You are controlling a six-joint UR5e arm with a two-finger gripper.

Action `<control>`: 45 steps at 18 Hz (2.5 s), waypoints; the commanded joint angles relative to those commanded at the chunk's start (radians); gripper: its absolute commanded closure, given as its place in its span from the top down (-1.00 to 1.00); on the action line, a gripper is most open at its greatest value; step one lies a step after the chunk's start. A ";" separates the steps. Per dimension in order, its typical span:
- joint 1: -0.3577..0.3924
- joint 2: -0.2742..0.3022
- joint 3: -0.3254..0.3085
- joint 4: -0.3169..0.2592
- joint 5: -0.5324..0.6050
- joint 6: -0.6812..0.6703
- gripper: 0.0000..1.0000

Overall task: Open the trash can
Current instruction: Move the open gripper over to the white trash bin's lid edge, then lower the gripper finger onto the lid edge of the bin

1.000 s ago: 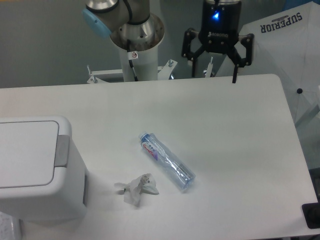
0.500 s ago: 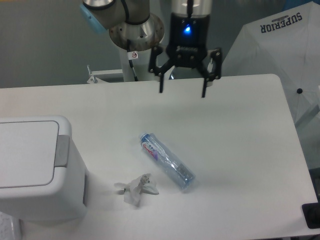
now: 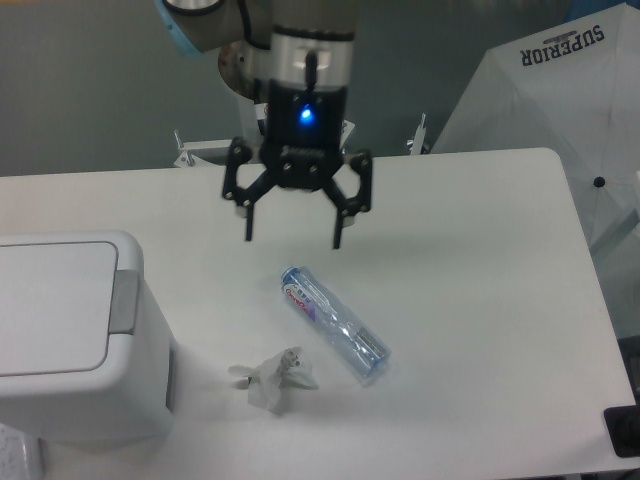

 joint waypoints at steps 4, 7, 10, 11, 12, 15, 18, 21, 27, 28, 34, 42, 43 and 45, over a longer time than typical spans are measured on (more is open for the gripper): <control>-0.049 -0.049 0.040 0.031 -0.002 -0.151 1.00; -0.075 -0.063 0.040 0.031 -0.008 -0.223 1.00; -0.094 -0.078 0.043 0.031 -0.021 -0.294 1.00; -0.094 -0.084 0.045 0.032 -0.021 -0.340 1.00; -0.095 -0.086 0.045 0.032 -0.021 -0.373 1.00; -0.098 -0.095 0.045 0.032 -0.054 -0.397 1.00; -0.098 -0.106 0.043 0.032 -0.069 -0.430 1.00; -0.100 -0.109 0.041 0.032 -0.069 -0.439 1.00; -0.100 -0.111 0.037 0.032 -0.071 -0.442 1.00; -0.100 -0.112 0.035 0.032 -0.069 -0.442 1.00; -0.106 -0.117 0.035 0.032 -0.069 -0.439 1.00; -0.107 -0.124 0.032 0.032 -0.069 -0.437 1.00; -0.107 -0.124 0.031 0.032 -0.069 -0.437 1.00; -0.107 -0.126 0.032 0.032 -0.068 -0.437 1.00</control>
